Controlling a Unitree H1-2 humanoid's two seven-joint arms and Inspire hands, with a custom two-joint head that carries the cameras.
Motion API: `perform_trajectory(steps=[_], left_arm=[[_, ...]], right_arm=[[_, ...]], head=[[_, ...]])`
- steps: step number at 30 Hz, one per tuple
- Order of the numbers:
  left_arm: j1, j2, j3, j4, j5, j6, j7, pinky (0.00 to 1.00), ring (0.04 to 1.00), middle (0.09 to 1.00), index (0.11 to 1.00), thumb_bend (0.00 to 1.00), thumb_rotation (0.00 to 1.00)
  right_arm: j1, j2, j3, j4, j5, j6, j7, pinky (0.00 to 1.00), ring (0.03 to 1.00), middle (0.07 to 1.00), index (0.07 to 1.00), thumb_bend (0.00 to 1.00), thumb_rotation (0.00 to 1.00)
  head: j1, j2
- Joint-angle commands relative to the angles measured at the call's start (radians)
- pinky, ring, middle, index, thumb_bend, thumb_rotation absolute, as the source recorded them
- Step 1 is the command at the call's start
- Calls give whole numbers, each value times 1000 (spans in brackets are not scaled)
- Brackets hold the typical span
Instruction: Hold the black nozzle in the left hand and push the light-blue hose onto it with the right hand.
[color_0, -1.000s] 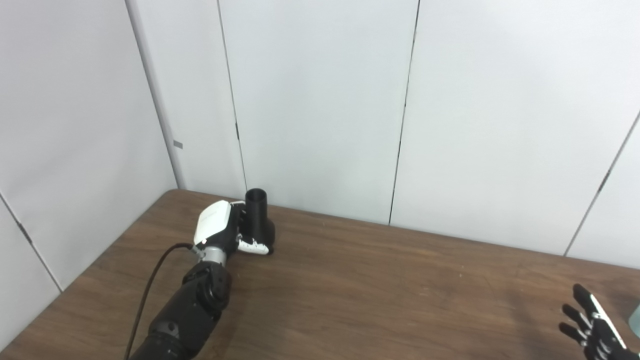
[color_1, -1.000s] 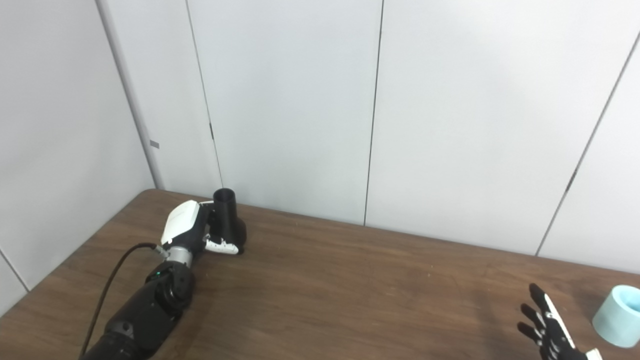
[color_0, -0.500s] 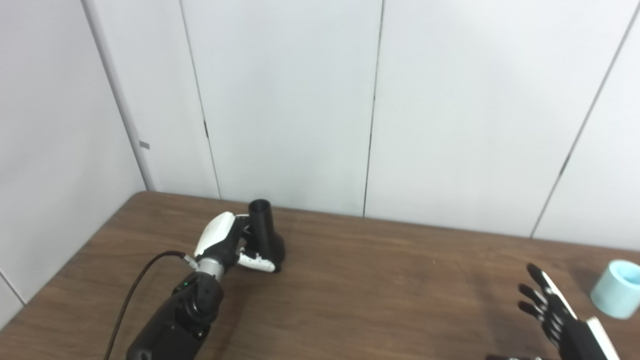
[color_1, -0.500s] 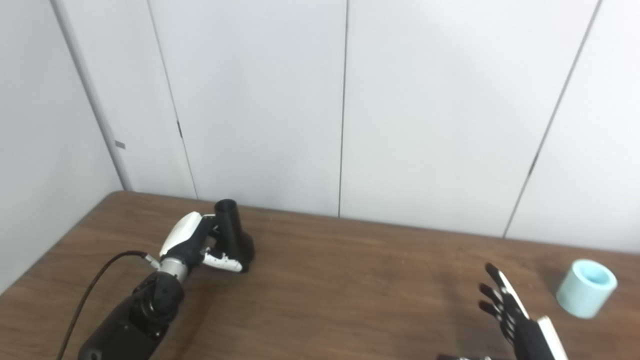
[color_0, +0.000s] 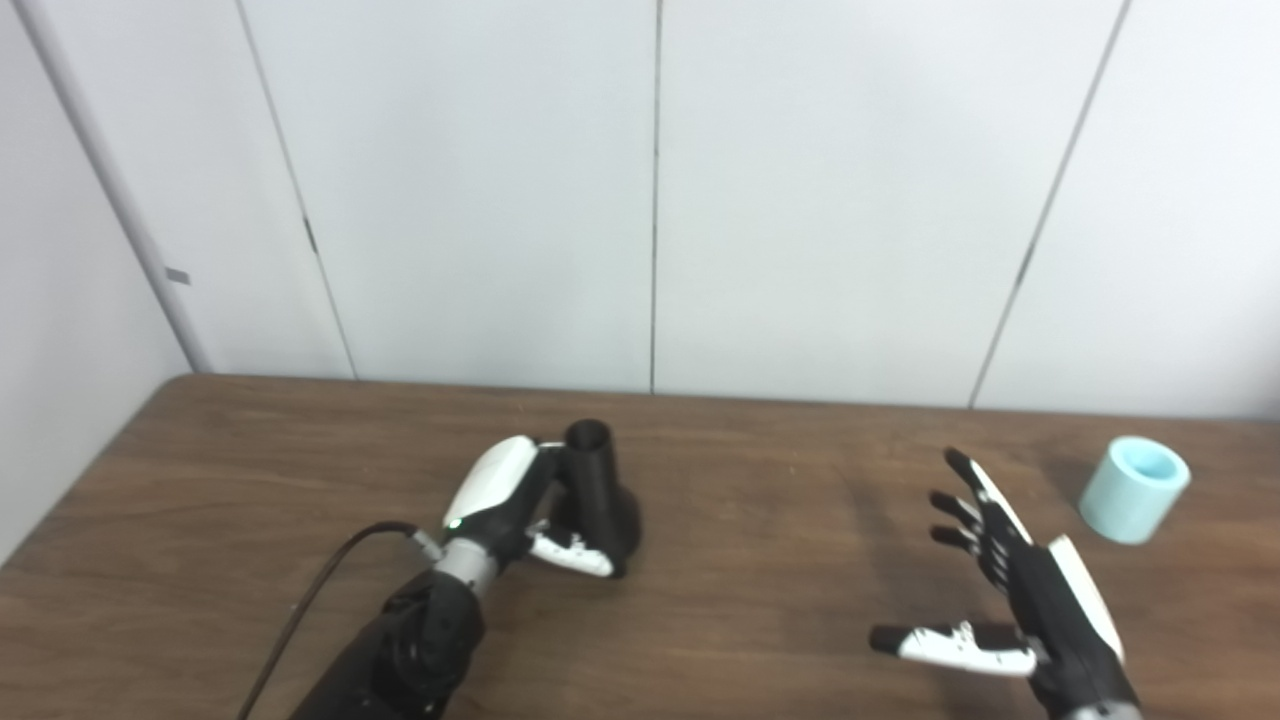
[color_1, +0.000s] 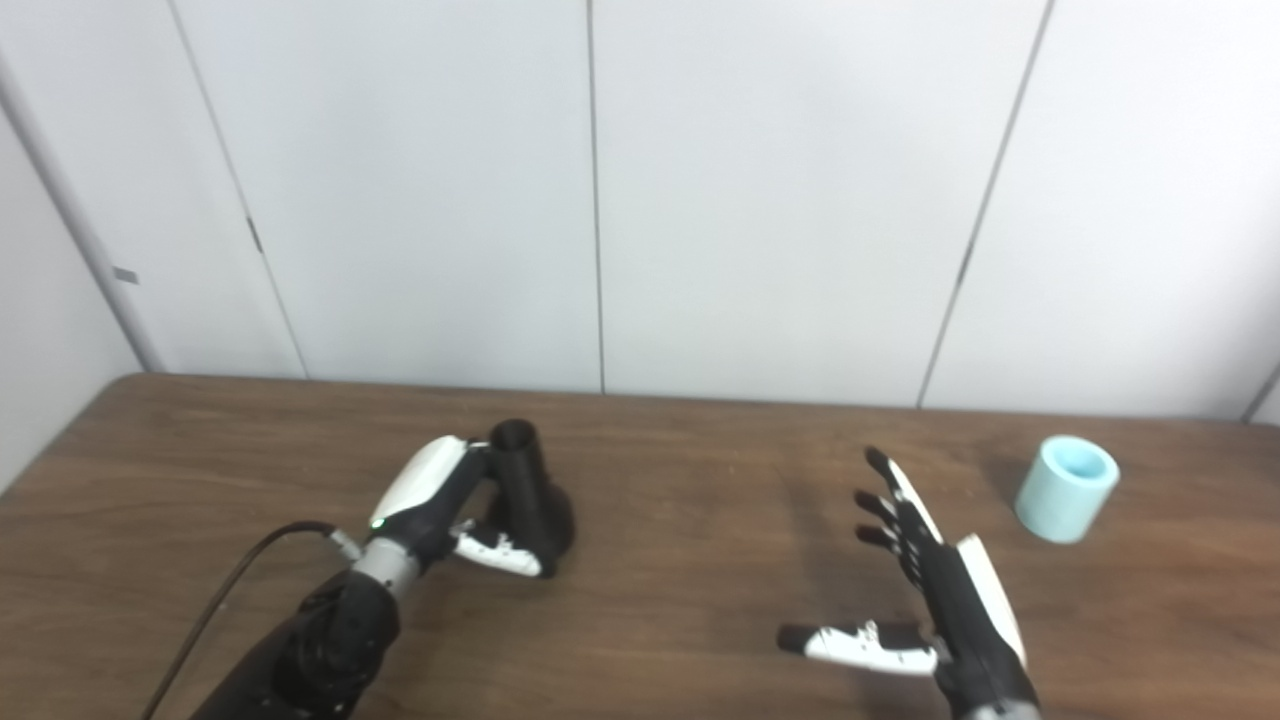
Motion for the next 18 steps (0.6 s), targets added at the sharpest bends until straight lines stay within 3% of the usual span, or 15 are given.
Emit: perform_trajectory(steps=[1, 9, 18], left_arm=[[9, -55, -65, 21, -11, -38, -94, 1000, 651, 479, 492, 526, 0], [-15, -114, -139, 64, 77, -56, -80, 1000, 648, 485, 488, 525, 0], [-36, -184, -161, 194, 111, -119, -37, 1000, 649, 488, 487, 525, 0]], right_arm=[[-27, 3, -2, -22, -4, -44, -17, 801, 899, 995, 973, 793, 204], [-30, 12, -3, -17, -11, -49, -20, 796, 902, 993, 973, 793, 212], [-23, -18, -38, -60, 11, -29, -9, 781, 889, 985, 972, 798, 251]], head=[[-6, 3], [-45, 12], [-98, 0]])
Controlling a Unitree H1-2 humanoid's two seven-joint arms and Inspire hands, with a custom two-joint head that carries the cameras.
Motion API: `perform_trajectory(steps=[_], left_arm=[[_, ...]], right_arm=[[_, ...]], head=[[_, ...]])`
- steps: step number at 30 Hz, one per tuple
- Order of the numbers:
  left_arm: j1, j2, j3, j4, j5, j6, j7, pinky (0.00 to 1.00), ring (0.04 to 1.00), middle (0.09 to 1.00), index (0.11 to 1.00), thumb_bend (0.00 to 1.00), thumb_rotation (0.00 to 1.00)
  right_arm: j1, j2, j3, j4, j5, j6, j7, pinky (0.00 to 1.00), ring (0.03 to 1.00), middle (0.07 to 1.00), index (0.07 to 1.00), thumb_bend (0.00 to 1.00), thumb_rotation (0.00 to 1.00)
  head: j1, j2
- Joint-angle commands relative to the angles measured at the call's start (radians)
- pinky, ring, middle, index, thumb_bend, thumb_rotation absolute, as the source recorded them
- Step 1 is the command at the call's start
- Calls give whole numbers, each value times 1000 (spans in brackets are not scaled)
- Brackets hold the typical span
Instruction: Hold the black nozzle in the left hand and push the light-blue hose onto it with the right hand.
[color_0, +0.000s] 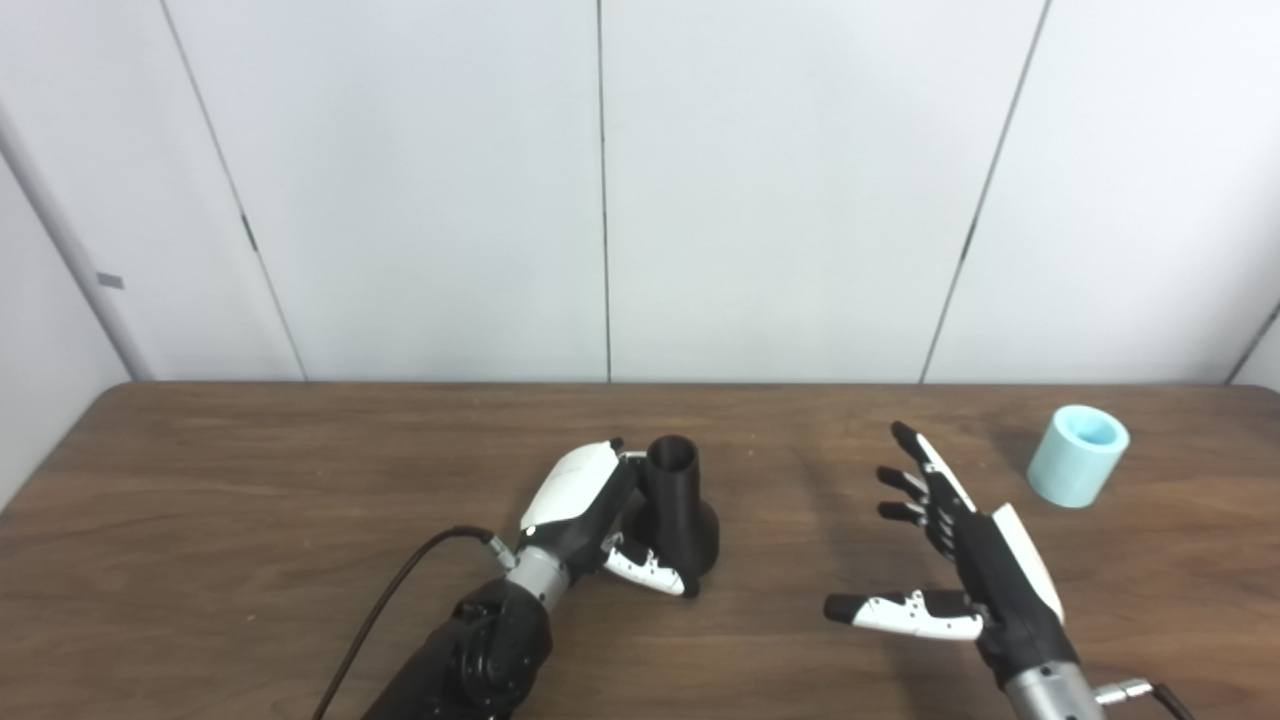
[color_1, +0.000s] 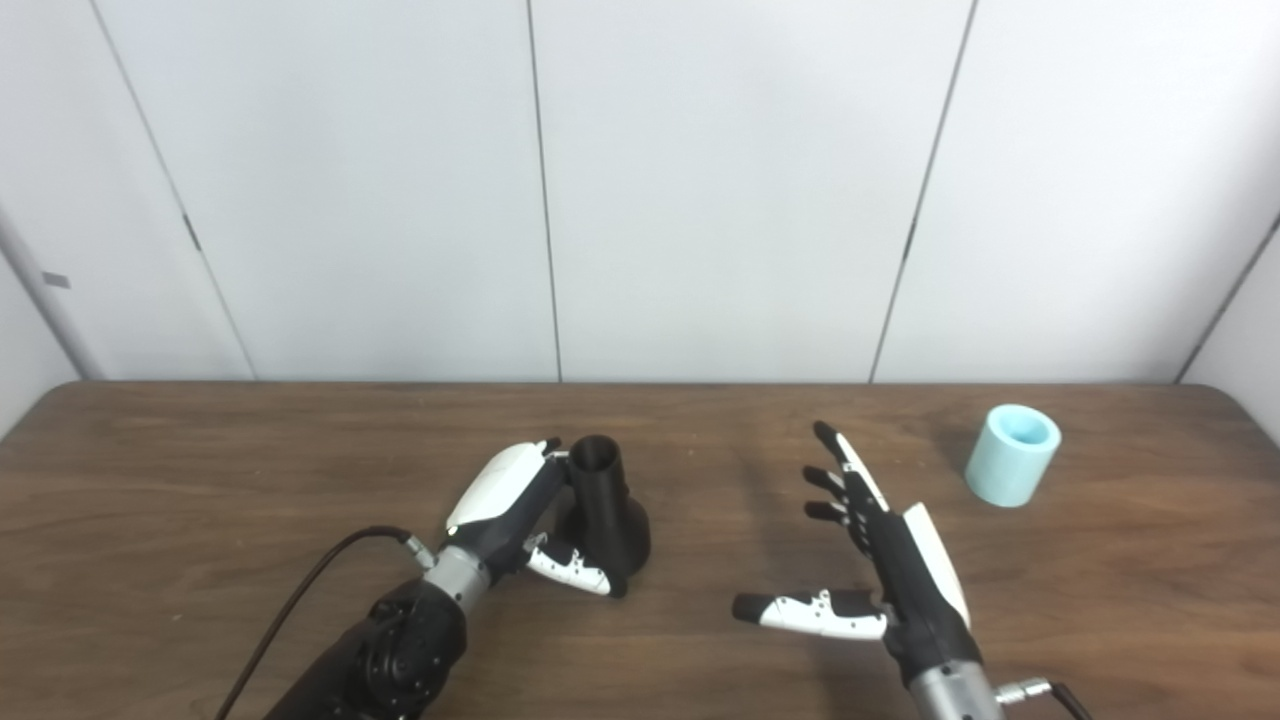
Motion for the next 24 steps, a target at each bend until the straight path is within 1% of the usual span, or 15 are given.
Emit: perform_trajectory(steps=[1, 4, 5, 6, 8, 9, 13, 14, 15, 17, 18, 19, 21, 22, 24], left_arm=[[21, -53, -69, 82, 26, -24, -57, 1000, 649, 490, 485, 525, 0], [7, -60, -82, 137, 45, -54, -35, 1000, 650, 495, 482, 525, 0], [4, -59, -86, 148, 50, -61, -29, 1000, 650, 495, 482, 525, 0], [1, -57, -90, 156, 55, -67, -23, 1000, 652, 493, 483, 525, 0], [-3, -49, -95, 171, 60, -74, -12, 1000, 654, 492, 484, 525, 0], [-3, -46, -97, 177, 61, -76, -8, 1000, 655, 492, 484, 525, 0], [6, -27, -104, 187, 70, -80, 9, 1000, 657, 483, 491, 525, 0], [8, -20, -105, 187, 71, -82, 10, 1000, 658, 481, 493, 525, 0], [11, -15, -106, 190, 73, -83, 11, 1000, 659, 479, 494, 526, 0], [13, -2, -107, 204, 72, -94, 17, 1000, 660, 478, 495, 525, 0], [13, 2, -107, 211, 71, -101, 21, 1000, 660, 478, 495, 525, 0], [14, 6, -106, 219, 69, -109, 25, 1000, 659, 478, 495, 525, 0], [14, 14, -105, 237, 65, -127, 32, 1000, 660, 480, 495, 525, 0], [13, 17, -104, 247, 63, -136, 35, 1000, 660, 480, 495, 525, 0], [10, 23, -101, 269, 62, -160, 44, 1000, 660, 479, 496, 525, 0]], right_arm=[[-23, -34, -32, -70, 22, -19, -3, 780, 883, 982, 971, 795, 250], [-36, -69, -70, -113, 27, 20, 5, 759, 863, 970, 960, 771, 201], [-45, -90, -83, -123, 11, 36, 6, 740, 851, 965, 953, 769, 187], [-58, -121, -96, -132, -14, 57, 10, 707, 835, 957, 940, 770, 170], [-97, -191, -113, -155, -67, 120, 30, 650, 809, 936, 918, 785, 177], [-120, -232, -119, -162, -89, 156, 46, 628, 797, 927, 909, 792, 184], [-232, -403, -128, -187, -165, 307, 131, 593, 777, 918, 893, 818, 203], [-259, -436, -125, -194, -184, 336, 152, 591, 775, 916, 892, 824, 191], [-292, -466, -127, -194, -201, 353, 180, 594, 774, 915, 889, 830, 184], [-357, -500, -132, -170, -235, 361, 230, 608, 790, 916, 887, 849, 156], [-387, -512, -137, -147, -252, 361, 260, 609, 795, 916, 885, 861, 147], [-417, -524, -142, -117, -274, 361, 295, 614, 803, 918, 885, 868, 133], [-472, -545, -141, -54, -326, 361, 375, 667, 852, 930, 890, 870, 100], [-492, -549, -138, -30, -353, 361, 407, 689, 866, 933, 890, 870, 92], [-535, -575, -108, 37, -417, 361, 461, 740, 886, 937, 891, 869, 86]], head=[[-11, -4], [-47, -17], [-76, -23], [-76, -23], [-122, -34], [-122, -34], [-197, -59], [-236, -72], [-236, -72], [-304, -98], [-304, -98], [-334, -110], [-371, -124], [-392, -134], [-403, -140]])
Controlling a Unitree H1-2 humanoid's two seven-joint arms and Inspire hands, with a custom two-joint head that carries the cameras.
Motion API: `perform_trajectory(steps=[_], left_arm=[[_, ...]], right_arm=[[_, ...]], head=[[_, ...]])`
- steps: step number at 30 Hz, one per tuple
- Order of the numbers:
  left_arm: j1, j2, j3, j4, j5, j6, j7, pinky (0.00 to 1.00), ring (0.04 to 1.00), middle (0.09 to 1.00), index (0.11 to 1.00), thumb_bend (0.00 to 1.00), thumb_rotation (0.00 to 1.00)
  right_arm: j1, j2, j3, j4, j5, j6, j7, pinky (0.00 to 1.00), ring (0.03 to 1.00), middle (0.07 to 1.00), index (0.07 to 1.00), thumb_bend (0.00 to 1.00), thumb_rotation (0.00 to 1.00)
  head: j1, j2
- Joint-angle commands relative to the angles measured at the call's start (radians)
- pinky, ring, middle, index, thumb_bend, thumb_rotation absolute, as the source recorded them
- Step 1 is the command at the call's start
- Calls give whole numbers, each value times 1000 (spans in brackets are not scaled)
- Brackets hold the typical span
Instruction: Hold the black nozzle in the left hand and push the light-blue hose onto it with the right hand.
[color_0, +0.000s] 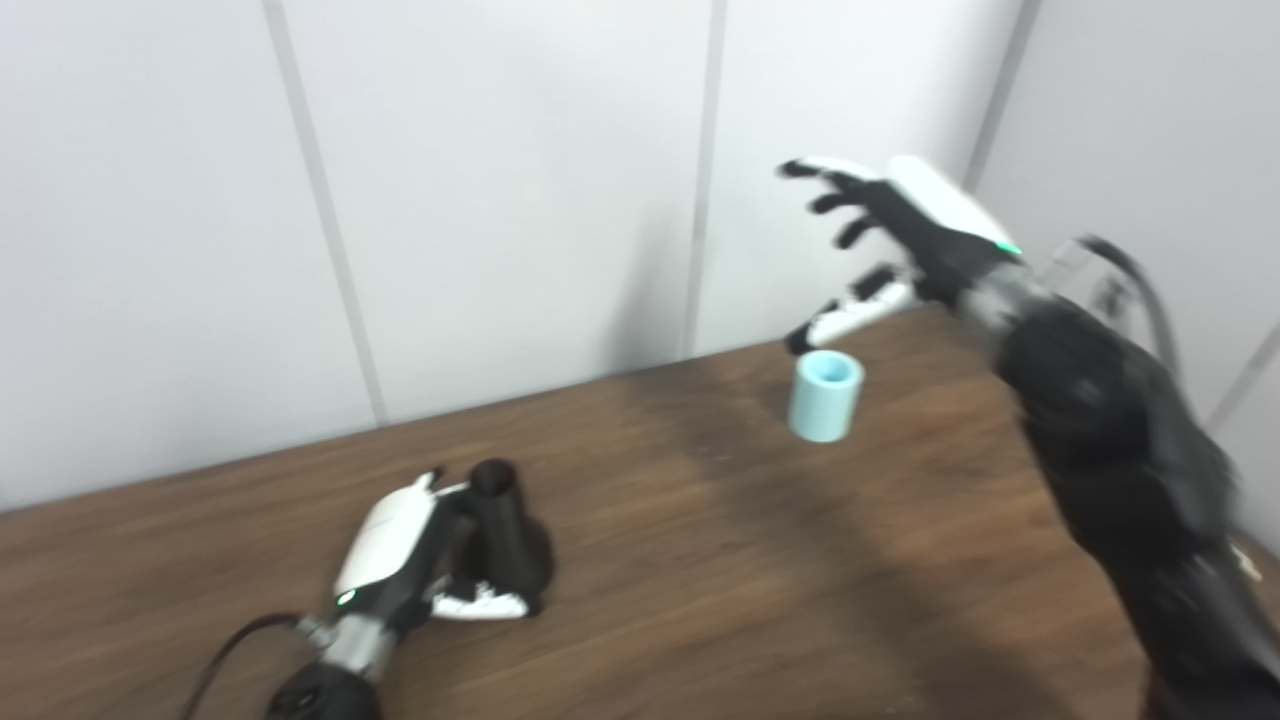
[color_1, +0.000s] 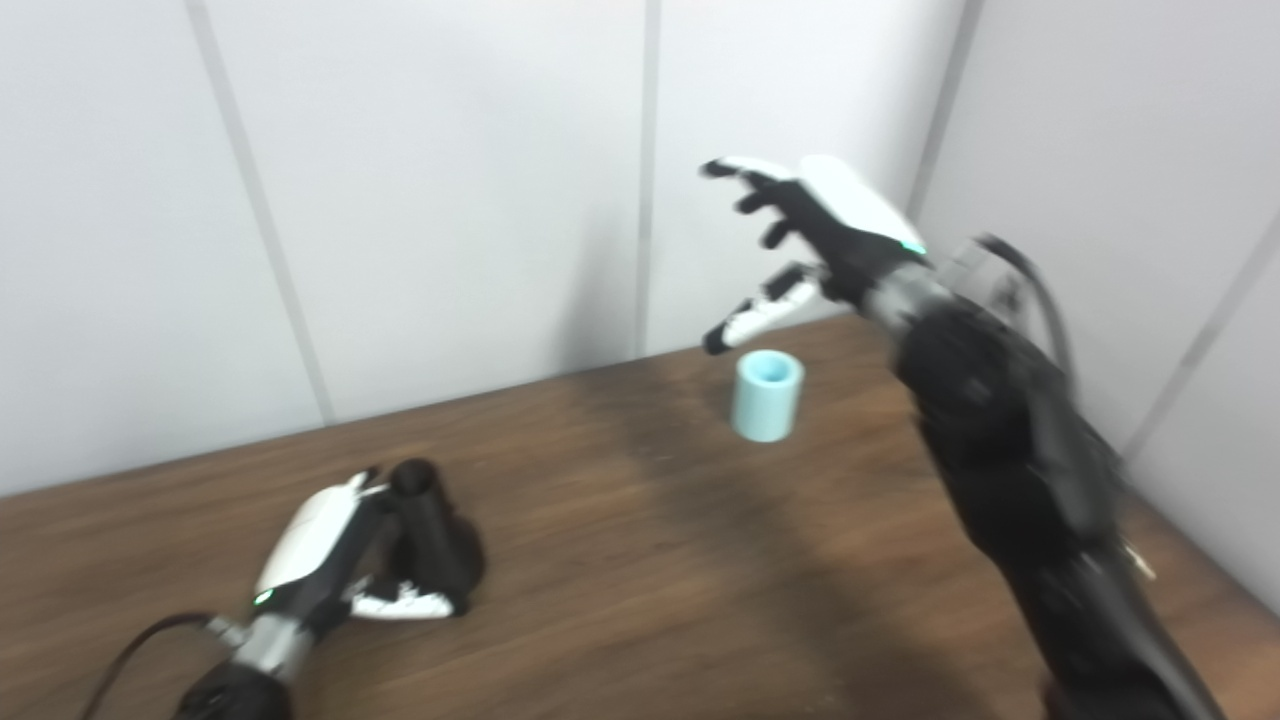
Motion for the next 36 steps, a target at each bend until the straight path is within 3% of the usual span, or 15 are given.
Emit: perform_trajectory(steps=[1, 10, 23, 36], left_arm=[[61, 17, -52, 95, 59, 5, -65, 1000, 660, 480, 495, 525, 0], [69, 33, -41, 117, 48, -64, -46, 1000, 661, 480, 494, 525, 0], [90, 48, -40, 85, 50, -56, -51, 1000, 663, 472, 502, 525, 0], [104, 52, -33, 46, 42, -36, -67, 1000, 662, 471, 502, 525, 0]], right_arm=[[-71, -60, 14, 35, -72, 2, 46, 752, 888, 938, 891, 868, 86], [-145, -78, 64, 237, -75, 1, 68, 777, 885, 940, 900, 854, 110], [-254, -36, 180, 563, -66, 2, 50, 838, 924, 961, 913, 866, 163], [-257, -11, 267, 687, -81, 0, 15, 805, 879, 953, 904, 897, 180]], head=[[-10, -4], [-18, -18], [-4, -6], [21, 9]])
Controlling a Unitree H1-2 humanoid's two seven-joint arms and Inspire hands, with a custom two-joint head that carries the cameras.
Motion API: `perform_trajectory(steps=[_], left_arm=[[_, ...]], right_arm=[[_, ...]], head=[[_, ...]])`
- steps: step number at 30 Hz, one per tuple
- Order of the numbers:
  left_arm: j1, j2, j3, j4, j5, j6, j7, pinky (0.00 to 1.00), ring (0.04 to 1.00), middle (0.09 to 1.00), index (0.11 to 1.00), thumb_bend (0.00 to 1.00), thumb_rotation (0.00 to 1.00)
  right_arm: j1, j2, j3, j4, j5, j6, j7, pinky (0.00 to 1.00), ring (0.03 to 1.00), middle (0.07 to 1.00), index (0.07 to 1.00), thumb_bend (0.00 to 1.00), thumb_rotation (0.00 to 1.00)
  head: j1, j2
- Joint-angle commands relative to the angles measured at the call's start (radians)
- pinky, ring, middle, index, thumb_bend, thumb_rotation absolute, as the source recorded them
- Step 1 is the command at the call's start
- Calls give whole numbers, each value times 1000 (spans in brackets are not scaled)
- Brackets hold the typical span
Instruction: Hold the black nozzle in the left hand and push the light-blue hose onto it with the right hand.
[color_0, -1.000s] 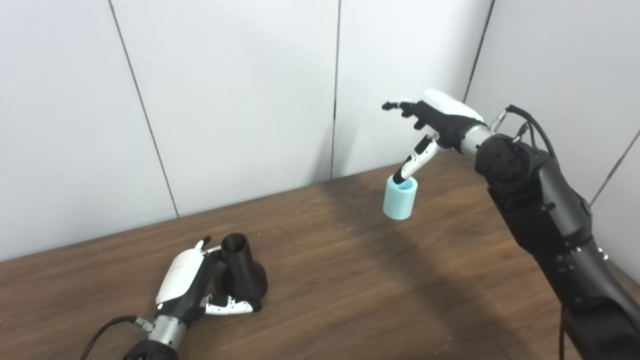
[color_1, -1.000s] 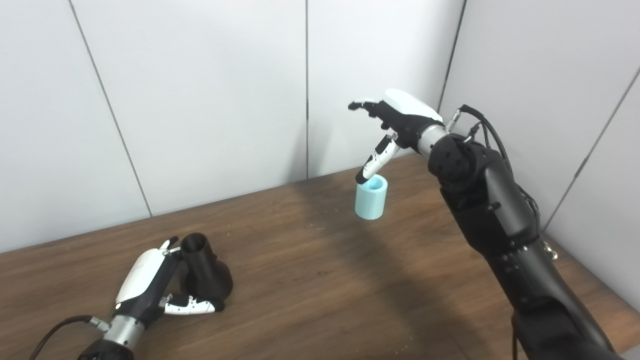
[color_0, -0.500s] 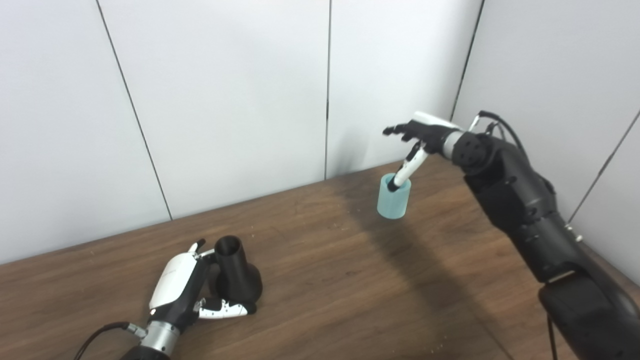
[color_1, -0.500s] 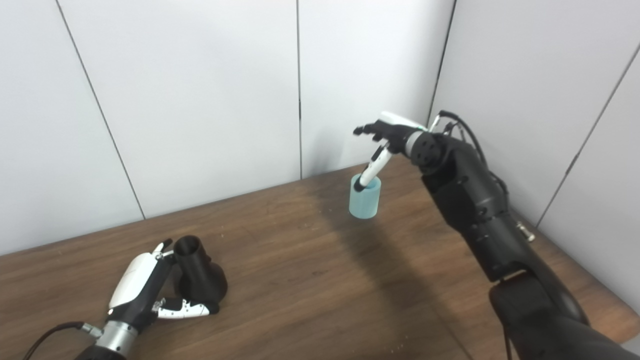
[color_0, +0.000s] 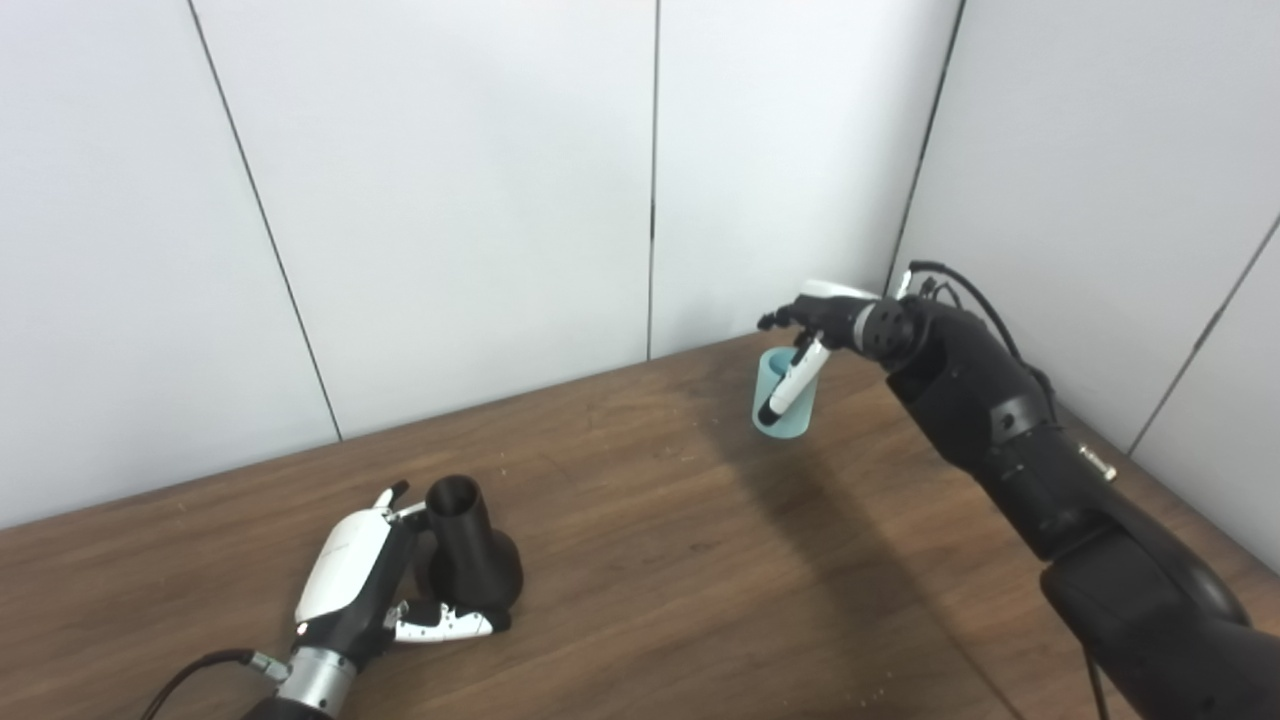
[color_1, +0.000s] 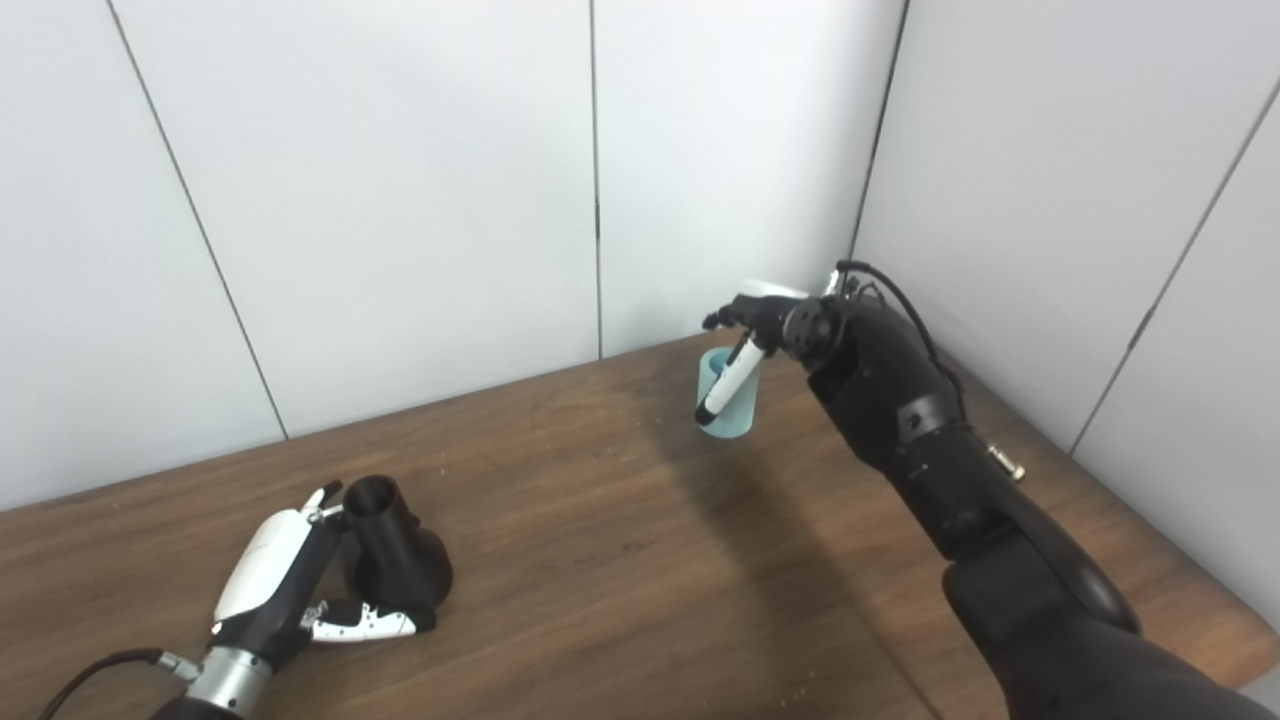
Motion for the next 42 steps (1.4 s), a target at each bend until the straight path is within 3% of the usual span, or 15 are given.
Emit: perform_trajectory(steps=[1, 15, 19, 20, 22, 24, 25, 27, 29, 30, 33, 34, 35, 37, 42], left_arm=[[84, 28, -41, 38, 52, 49, -97, 1000, 662, 472, 502, 525, 0], [90, 37, -37, 4, 52, 73, -115, 1000, 661, 479, 495, 525, 0], [94, 38, -37, 0, 54, 75, -115, 1000, 661, 479, 495, 525, 0], [95, 38, -38, -1, 55, 76, -115, 1000, 660, 479, 495, 525, 0], [97, 38, -40, -4, 58, 78, -116, 1000, 659, 480, 494, 525, 0], [98, 38, -40, -7, 57, 81, -119, 1000, 659, 481, 494, 525, 0], [98, 38, -40, -8, 56, 81, -121, 1000, 659, 481, 494, 525, 0], [100, 38, -40, -13, 53, 85, -126, 1000, 659, 481, 494, 525, 0], [100, 38, -39, -12, 48, 86, -132, 1000, 659, 481, 494, 525, 0], [99, 37, -38, -11, 47, 85, -134, 1000, 659, 481, 494, 525, 0], [99, 36, -35, -11, 46, 87, -139, 1000, 659, 481, 493, 525, 0], [99, 37, -35, -13, 48, 88, -139, 1000, 659, 481, 493, 525, 0], [99, 37, -35, -14, 49, 88, -140, 1000, 658, 482, 492, 525, 0], [98, 36, -36, -14, 52, 90, -140, 1000, 658, 483, 491, 525, 0], [97, 31, -39, -18, 56, 94, -141, 1000, 657, 485, 490, 525, 0]], right_arm=[[-49, -24, -8, -18, -1, 0, -44, 792, 871, 943, 896, 897, 171], [-15, -23, 16, 4, 51, -57, -160, 710, 732, 753, 735, 815, 2], [-1, -24, 16, -4, 48, -69, -214, 579, 593, 649, 671, 766, 0], [3, -23, 17, -3, 45, -75, -232, 550, 570, 572, 646, 667, 0], [11, -21, 18, -5, 41, -84, -262, 401, 471, 506, 524, 552, 0], [19, -20, 19, -4, 40, -93, -289, 242, 446, 488, 497, 530, 0], [21, -20, 19, -1, 41, -98, -301, 178, 288, 477, 488, 531, 0], [34, -19, 19, -9, 40, -106, -324, 124, 190, 472, 483, 532, 0], [46, -18, 18, -17, 39, -115, -343, 67, 120, 234, 481, 521, 89], [50, -18, 19, -17, 39, -119, -350, 56, 108, 200, 481, 520, 100], [54, -19, 17, -17, 43, -124, -364, 63, 112, 182, 480, 519, 112], [53, -20, 15, -17, 48, -127, -365, 152, 204, 291, 492, 522, 57], [52, -20, 12, -19, 52, -129, -366, 321, 365, 416, 468, 521, 23], [52, -18, 3, -28, 66, -139, -368, 438, 470, 478, 446, 518, 5], [48, 1, -19, -80, 110, -158, -360, 459, 481, 506, 446, 519, 0]], head=[[-1, 3], [4, 24], [3, 27], [3, 27], [2, 31], [2, 31], [2, 31], [4, 36], [4, 36], [4, 36], [4, 36], [6, 43], [6, 43], [6, 43], [26, 50]])
